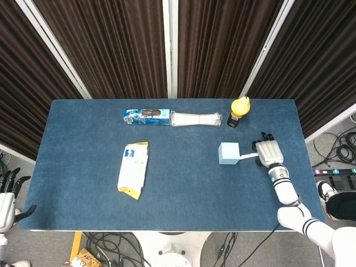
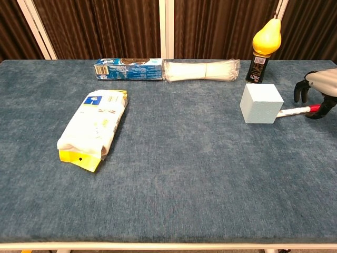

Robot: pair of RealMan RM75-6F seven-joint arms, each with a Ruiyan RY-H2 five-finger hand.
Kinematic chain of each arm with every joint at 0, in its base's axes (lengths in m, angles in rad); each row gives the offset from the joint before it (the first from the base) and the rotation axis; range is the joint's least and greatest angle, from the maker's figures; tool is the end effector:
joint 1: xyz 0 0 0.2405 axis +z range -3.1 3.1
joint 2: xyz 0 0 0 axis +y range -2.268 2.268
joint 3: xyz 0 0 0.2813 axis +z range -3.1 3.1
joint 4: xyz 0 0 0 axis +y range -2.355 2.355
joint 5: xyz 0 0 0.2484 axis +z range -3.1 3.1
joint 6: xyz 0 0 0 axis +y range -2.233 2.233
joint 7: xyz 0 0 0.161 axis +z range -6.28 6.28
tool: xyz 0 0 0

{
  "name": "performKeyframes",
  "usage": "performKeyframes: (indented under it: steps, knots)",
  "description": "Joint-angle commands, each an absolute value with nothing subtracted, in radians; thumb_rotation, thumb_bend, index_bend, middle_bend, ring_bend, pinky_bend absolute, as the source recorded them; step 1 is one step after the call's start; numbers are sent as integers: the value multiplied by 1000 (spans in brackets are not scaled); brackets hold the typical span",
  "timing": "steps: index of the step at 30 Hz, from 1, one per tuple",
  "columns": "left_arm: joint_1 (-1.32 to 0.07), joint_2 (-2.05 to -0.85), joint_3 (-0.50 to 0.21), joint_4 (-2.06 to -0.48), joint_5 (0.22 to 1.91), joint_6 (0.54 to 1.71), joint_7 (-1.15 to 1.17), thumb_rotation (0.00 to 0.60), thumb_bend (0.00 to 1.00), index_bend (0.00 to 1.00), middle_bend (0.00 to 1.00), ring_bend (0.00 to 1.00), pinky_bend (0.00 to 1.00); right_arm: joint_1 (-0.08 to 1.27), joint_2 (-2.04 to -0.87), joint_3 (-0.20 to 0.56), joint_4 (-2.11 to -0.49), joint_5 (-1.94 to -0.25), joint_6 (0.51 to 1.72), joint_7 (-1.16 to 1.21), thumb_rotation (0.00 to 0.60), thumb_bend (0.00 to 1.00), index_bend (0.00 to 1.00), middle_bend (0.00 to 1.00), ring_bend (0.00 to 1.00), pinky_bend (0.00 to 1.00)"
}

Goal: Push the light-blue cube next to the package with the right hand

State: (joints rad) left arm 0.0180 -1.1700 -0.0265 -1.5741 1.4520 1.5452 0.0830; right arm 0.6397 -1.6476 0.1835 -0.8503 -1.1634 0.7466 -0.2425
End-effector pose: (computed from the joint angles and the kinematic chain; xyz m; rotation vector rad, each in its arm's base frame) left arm -0.3756 0.1597 0.1288 -1.2894 -0.9042 -0.7682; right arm -0.3449 -0.4358 -0.0259 1.6984 -0.8702 0.4639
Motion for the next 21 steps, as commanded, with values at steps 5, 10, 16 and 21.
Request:
performKeyframes:
  steps: [5,10,16,21]
  knots:
    - [20,-1170,-27,-1572,1450,1544,81,600,207,293,176,72,90,651,-1673,176,-811,-1175,741,-210,600,233,472,454,96,136]
    - [21,-1171,-26,-1568,1451,1543,78,600,206,293,176,73,90,653,-1686,167,-791,-1181,735,-207,600,239,484,461,96,137]
    - [23,-1173,-26,-1559,1449,1543,70,600,206,293,176,72,90,658,-1695,164,-781,-1182,731,-212,600,242,492,469,97,138]
    - [27,-1176,-26,-1552,1447,1545,63,600,206,293,176,73,90,662,-1701,166,-774,-1182,732,-212,600,338,561,484,131,157]
